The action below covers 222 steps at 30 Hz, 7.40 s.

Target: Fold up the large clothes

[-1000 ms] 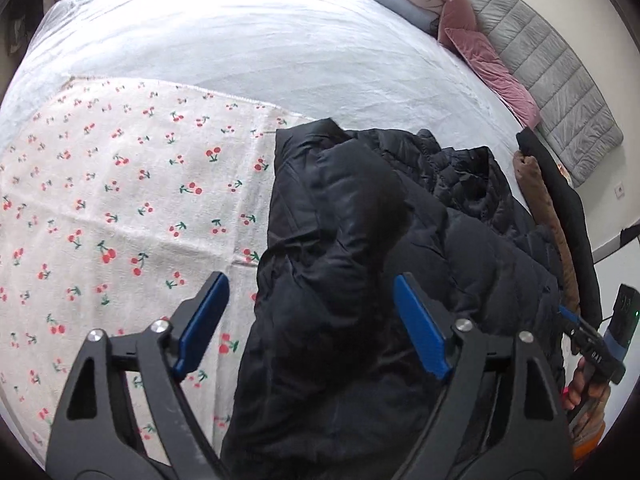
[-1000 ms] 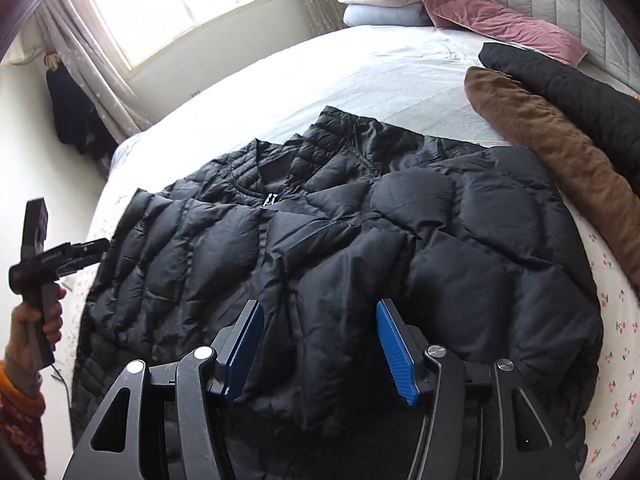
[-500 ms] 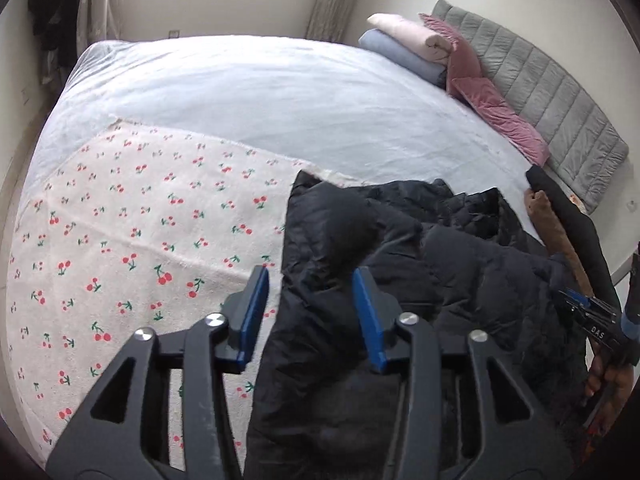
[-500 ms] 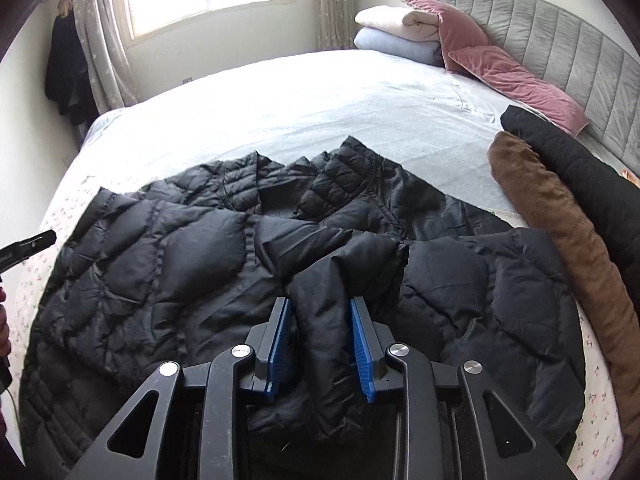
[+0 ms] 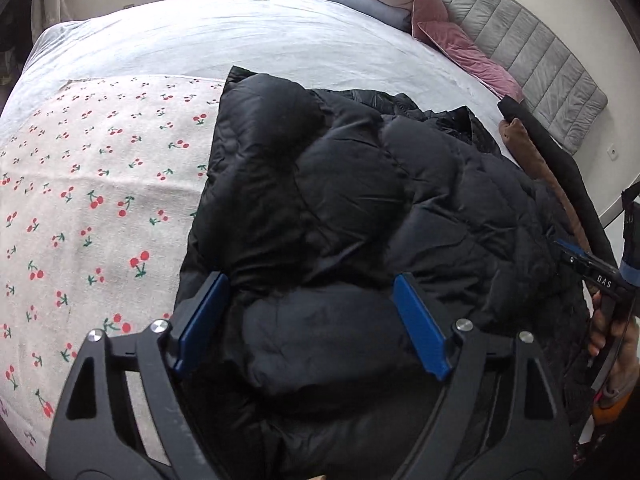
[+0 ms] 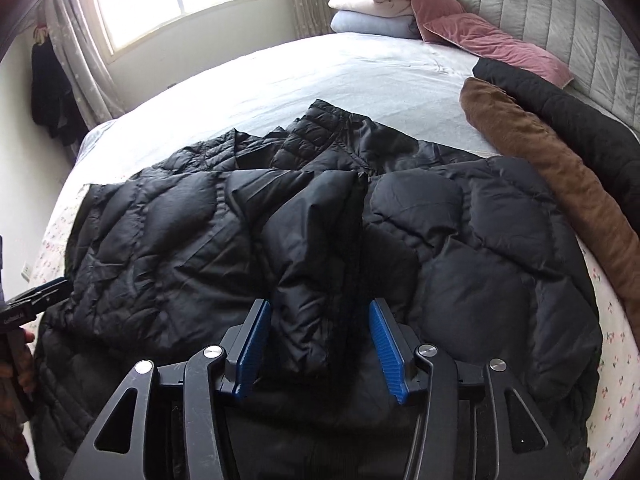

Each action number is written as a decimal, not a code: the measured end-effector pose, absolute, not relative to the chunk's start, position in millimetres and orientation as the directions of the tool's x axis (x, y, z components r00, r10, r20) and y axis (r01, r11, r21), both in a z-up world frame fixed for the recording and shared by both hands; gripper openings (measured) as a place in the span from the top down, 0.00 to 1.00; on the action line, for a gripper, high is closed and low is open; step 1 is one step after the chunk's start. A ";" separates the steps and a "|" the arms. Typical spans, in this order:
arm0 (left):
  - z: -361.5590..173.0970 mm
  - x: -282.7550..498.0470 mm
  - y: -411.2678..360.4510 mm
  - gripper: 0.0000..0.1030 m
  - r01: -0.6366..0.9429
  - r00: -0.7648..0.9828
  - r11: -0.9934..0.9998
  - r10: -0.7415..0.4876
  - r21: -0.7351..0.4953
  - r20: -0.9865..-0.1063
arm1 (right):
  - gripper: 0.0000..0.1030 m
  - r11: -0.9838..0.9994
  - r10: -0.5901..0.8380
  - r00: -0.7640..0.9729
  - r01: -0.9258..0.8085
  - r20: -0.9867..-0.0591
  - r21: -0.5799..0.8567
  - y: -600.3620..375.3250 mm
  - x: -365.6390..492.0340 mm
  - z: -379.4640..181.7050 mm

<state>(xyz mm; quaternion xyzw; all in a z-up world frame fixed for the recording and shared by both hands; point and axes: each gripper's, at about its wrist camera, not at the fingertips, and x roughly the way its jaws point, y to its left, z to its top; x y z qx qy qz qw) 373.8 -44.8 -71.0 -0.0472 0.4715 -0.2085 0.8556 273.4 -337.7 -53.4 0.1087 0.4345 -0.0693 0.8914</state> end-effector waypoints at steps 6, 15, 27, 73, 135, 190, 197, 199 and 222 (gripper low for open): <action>-24.3 326.4 -32.4 0.16 0.286 0.489 0.924 -0.370 -0.255 -0.790 | 0.30 0.966 0.010 0.657 0.188 -0.754 0.177 -328.5 207.5 -6.4; 16.3 236.0 7.4 0.08 0.238 0.503 0.923 -0.384 -0.303 -0.774 | 0.24 0.968 -0.001 0.665 0.189 -0.747 0.166 -316.0 102.3 24.6; 10.4 119.8 33.8 0.06 0.237 0.536 0.924 -0.382 -0.300 -0.753 | 0.22 0.970 -0.018 0.647 0.197 -0.762 0.145 -294.7 -7.2 -2.4; -80.0 96.8 43.9 0.06 0.363 0.181 0.809 -0.548 -0.463 -0.816 | 0.21 0.915 0.039 0.557 0.314 -0.830 0.253 -437.8 -84.1 -97.5; 63.2 395.7 -46.8 0.90 0.374 0.637 0.853 -0.521 -0.363 -0.568 | 0.90 0.852 -0.126 0.784 0.399 -0.608 0.338 -490.8 189.1 38.8; 12.9 437.9 -33.4 0.20 0.222 0.637 0.953 -0.301 -0.205 -0.710 | 0.21 0.967 -0.216 0.725 0.253 -0.654 -0.038 -428.5 285.1 25.2; -38.2 459.5 -10.9 0.24 0.174 0.488 0.939 -0.345 -0.298 -0.802 | 0.21 0.916 -0.295 0.607 0.400 -0.738 -0.037 -499.5 271.1 -13.0; -46.8 466.6 -13.2 0.46 0.172 0.452 0.906 -0.421 -0.387 -0.786 | 0.36 0.898 -0.284 0.578 0.440 -0.765 -0.002 -515.9 270.7 -27.7; -8.4 459.4 -69.1 0.55 0.192 0.700 0.981 -0.121 0.022 -0.704 | 0.51 0.867 -0.472 0.589 0.445 -0.656 -0.224 -454.8 329.8 -0.9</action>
